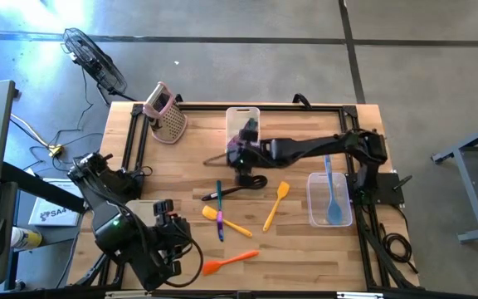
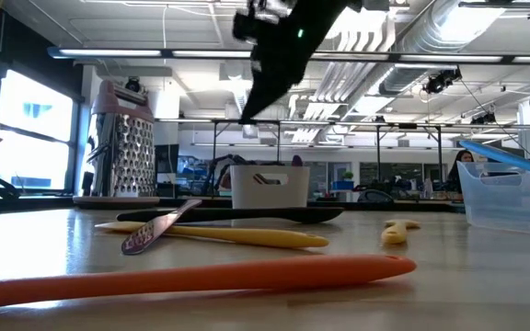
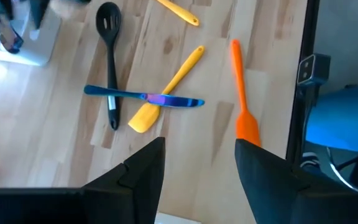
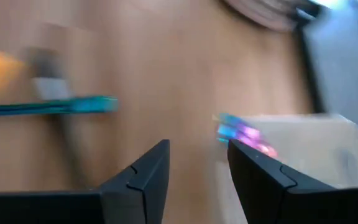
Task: Pick & Place Kitchen Items
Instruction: Put the yellow spatula into the left white bin
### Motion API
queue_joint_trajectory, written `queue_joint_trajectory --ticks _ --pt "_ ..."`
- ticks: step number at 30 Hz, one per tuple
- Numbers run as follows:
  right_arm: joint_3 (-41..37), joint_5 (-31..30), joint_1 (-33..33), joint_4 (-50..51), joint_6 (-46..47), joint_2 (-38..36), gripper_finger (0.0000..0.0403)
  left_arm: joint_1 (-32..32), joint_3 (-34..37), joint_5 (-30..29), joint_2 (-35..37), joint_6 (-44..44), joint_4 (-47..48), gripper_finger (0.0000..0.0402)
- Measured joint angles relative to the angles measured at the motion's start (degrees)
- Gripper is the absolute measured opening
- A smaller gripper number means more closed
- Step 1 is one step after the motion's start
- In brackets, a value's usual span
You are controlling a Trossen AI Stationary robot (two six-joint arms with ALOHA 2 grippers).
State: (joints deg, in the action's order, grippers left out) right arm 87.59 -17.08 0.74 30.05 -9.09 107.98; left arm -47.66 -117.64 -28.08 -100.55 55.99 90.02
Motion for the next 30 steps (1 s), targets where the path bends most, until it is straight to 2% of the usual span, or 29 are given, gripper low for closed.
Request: queue_joint_trajectory --ticks 6,10,12,14,18,22,25,30 --pt "0.0 17.7 -6.7 8.8 2.0 -5.2 0.0156 0.0 0.3 1.9 0.0 3.6 -0.1 0.0187" --pt "0.0 26.7 -11.4 21.2 2.7 -7.2 0.0156 0.0 0.3 2.0 0.0 5.5 -0.5 0.0187" --pt "-0.2 26.4 -13.6 28.0 2.2 -7.2 0.0156 0.0 0.9 2.0 0.1 6.0 -1.2 0.0187" --pt "-1.3 23.4 -15.6 33.1 3.2 -7.3 0.0156 0.0 2.1 1.8 0.1 5.8 -2.3 0.0187" --pt "-5.1 17.6 -18.5 38.6 7.5 -7.3 0.0156 0.0 6.3 2.0 0.1 5.3 -4.9 0.0187" --pt "-9.9 15.7 -20.0 43.5 7.6 -7.3 0.0156 0.0 11.3 3.1 0.1 5.0 -6.5 0.0187" --pt "-13.5 15.5 -20.3 44.4 6.1 -7.3 0.0156 0.0 15.0 5.0 0.0 4.1 -7.9 0.0187" --pt "-16.8 14.1 -19.7 38.9 3.6 -7.2 0.0156 0.0 19.1 5.3 0.0 3.8 -9.5 0.0187"
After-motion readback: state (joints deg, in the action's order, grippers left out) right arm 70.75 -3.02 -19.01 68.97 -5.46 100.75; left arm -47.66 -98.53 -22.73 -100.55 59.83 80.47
